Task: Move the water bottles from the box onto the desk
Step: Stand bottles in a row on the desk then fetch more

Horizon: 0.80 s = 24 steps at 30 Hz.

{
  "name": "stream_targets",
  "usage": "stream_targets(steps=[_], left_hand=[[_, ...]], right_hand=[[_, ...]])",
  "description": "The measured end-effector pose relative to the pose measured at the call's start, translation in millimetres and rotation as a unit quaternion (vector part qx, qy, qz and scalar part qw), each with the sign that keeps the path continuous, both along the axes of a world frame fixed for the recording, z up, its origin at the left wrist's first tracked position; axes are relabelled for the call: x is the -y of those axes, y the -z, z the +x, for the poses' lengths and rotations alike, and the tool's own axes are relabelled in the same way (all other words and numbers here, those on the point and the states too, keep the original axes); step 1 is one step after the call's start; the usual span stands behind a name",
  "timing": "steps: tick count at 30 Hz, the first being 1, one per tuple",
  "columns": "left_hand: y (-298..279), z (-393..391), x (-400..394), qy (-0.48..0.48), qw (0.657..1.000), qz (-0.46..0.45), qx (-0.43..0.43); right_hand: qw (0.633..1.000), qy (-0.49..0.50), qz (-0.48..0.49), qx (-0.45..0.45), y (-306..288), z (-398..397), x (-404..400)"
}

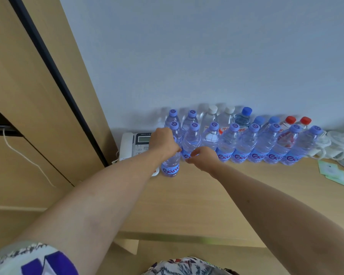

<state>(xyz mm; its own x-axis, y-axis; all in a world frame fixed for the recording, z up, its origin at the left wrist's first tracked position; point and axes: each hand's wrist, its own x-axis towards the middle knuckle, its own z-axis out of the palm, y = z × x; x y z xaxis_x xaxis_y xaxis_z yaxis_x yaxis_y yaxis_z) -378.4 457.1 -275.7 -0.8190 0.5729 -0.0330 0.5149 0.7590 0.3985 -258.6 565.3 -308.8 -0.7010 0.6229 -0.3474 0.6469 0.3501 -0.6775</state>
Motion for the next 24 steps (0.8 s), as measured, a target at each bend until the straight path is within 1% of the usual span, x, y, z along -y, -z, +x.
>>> stream_targets(steps=[3,12,14,20,24], left_hand=[[-2,0,0,0.005,1.0,0.001,0.0],[-10,-1,5,0.046,0.997,-0.055,0.023],[-16,0,5,0.049,0.997,-0.062,0.009],[-46,-2,-5,0.096,0.995,0.003,-0.036],[-47,13,-19,0.152,0.987,-0.002,-0.054]], right_hand=[[1.0,-0.008,0.003,0.005,-1,-1,-1],[0.999,-0.023,0.043,-0.003,-12,-7,1],[0.998,-0.019,0.061,-0.003,-19,-5,-1],[0.995,0.006,0.102,-0.016,-39,6,-10],[0.988,0.032,0.151,-0.01,-47,37,-15]])
